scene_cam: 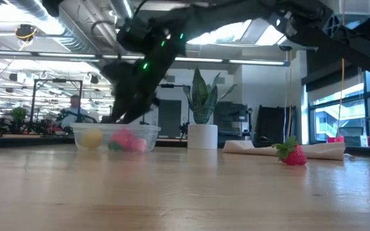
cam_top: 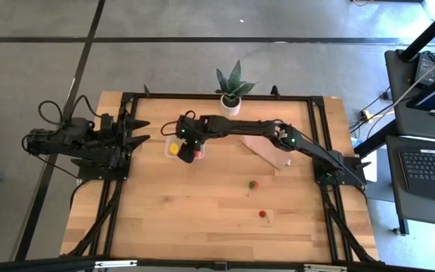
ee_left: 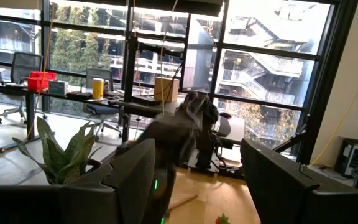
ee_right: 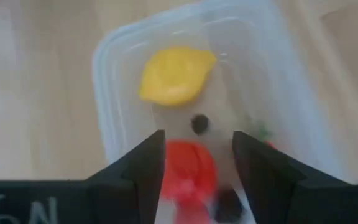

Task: Pick and placing Produce into tupperware
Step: Put the red strawberry into the transparent container

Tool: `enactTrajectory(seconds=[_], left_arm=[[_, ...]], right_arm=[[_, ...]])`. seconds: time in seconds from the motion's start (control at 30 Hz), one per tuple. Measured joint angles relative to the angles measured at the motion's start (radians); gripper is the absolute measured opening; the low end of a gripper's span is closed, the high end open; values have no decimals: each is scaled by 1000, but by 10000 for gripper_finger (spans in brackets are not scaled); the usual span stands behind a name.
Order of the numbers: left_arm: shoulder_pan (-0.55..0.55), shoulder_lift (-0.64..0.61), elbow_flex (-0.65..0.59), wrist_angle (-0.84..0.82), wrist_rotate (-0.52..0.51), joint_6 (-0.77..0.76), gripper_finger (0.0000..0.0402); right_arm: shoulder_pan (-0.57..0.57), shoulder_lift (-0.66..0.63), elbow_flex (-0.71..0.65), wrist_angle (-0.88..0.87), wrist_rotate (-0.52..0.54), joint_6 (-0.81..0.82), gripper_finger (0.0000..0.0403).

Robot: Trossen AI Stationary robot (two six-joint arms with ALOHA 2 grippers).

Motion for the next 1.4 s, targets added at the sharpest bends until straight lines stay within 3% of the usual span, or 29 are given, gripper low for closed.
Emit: enactTrajectory(seconds=[0.43, 0.67, 0.87, 1.07, 1.4], left_arm=[[0, 0, -1, -55, 0, 0, 229], [0, 0, -1, -63, 0, 0, 229], [0, 0, -1, -115, 0, -1, 229], [0, 0, -1, -143, 3, -2, 229], [0, 0, -1, -150, 3, 0, 229]], right_arm=[[74, -388, -10, -501, 22, -278, 229], [183, -449, -13, -789, 100, -205, 236], [280, -477, -131, -784, 102, -178, 236], [357, -562, -384, -704, 103, -48, 240], [421, -785, -921, -315, 113, 205, 330]])
